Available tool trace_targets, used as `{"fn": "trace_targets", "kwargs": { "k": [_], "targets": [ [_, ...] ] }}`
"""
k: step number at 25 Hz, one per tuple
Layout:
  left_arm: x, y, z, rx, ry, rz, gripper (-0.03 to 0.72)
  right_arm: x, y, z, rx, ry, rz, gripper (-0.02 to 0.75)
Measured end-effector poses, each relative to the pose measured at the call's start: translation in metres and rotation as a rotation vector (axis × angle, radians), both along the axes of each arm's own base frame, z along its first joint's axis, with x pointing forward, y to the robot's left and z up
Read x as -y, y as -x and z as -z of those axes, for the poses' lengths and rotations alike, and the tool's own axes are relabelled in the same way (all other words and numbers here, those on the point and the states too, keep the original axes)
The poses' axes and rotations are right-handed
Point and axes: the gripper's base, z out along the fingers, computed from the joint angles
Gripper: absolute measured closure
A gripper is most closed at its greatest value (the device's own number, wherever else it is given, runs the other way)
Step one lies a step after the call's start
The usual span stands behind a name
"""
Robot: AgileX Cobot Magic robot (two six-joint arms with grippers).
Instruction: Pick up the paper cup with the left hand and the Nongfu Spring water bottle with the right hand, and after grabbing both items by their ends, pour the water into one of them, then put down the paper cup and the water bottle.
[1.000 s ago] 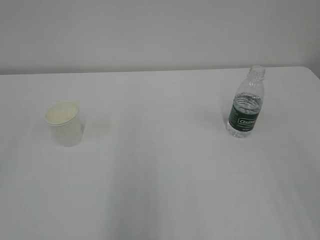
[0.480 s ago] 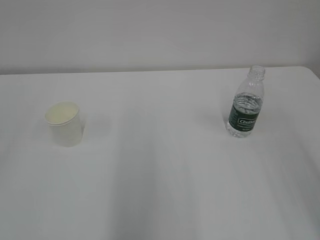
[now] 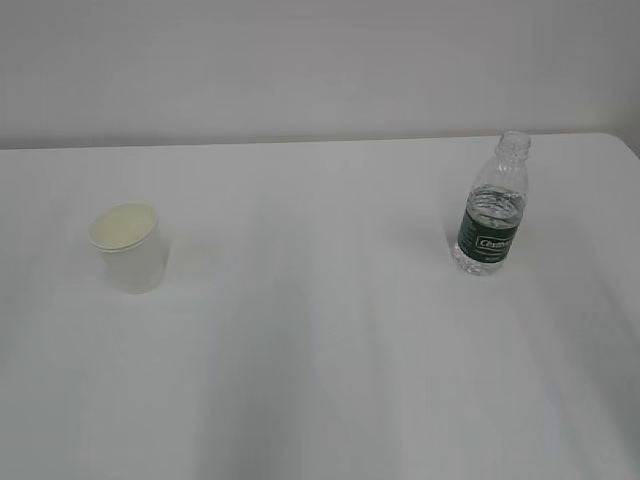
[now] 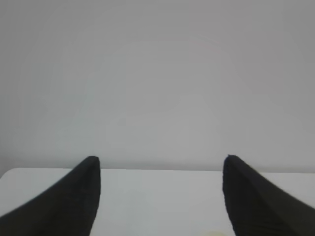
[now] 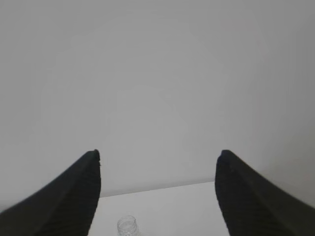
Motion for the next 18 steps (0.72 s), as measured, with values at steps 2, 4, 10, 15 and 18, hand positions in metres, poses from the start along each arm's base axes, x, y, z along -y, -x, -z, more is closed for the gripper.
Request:
{"fn": "trace_targets", "kwargs": {
  "k": [2, 4, 10, 15, 18],
  "targets": [
    [0.0, -0.001, 0.01, 0.002, 0.002, -0.005, 0.137, 0.0, -0.001, 0.002, -0.005, 0.005, 0.001, 0.186],
    [-0.001, -0.001, 0.023, -0.008, 0.001, -0.009, 0.137, 0.0, -0.002, 0.007, -0.015, 0.027, 0.004, 0.186],
    [0.006, 0.0, 0.061, -0.012, 0.01, 0.035, 0.141, 0.001, -0.008, 0.045, -0.101, 0.054, 0.01, 0.197],
    [0.018, -0.003, 0.08, -0.046, 0.011, 0.112, 0.142, 0.001, -0.008, 0.07, -0.116, 0.035, 0.008, 0.199],
    [0.022, -0.013, 0.086, -0.076, 0.03, 0.12, 0.148, -0.006, -0.008, 0.073, -0.097, 0.073, -0.04, 0.199]
  ]
}}
